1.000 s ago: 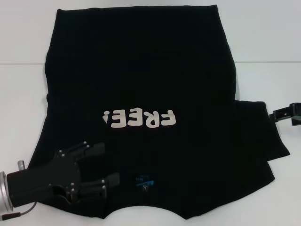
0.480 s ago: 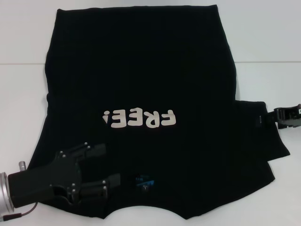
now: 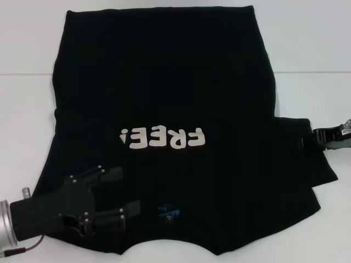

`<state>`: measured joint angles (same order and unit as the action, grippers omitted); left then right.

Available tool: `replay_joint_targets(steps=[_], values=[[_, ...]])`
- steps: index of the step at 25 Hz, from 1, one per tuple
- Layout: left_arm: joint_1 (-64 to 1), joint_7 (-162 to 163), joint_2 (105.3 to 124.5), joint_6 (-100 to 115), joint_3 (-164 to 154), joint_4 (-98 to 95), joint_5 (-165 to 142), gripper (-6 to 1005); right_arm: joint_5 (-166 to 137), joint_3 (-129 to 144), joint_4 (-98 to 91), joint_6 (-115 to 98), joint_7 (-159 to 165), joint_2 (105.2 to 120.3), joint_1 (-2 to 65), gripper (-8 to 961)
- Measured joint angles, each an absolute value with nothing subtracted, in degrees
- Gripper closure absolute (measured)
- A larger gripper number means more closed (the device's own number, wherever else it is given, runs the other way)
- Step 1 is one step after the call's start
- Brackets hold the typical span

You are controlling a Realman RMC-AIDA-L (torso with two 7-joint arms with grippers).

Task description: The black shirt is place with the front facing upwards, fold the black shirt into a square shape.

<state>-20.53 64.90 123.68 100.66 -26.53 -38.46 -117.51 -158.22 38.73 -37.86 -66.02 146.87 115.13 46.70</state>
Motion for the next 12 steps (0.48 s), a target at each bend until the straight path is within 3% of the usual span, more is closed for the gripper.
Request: replay_joint_targets(steps=[1, 6, 12], values=[[-20.5, 64.9, 123.70, 100.7, -26.5, -38.5, -117.5, 129, -158.2, 39.0, -37.9, -66.0, 146.9, 115.13, 46.7, 274], [-20.5, 64.9, 123.75, 100.6, -26.5, -38.4, -117.5, 131, -158.2, 39.6, -37.8, -65.9, 146.8, 115.14, 46.7, 524], [-20.5, 65.1, 123.75, 100.6, -26.5, -38.4, -117.5, 133, -158.2, 39.7, -37.8, -65.8, 146.7, 115.13, 46.6, 685]])
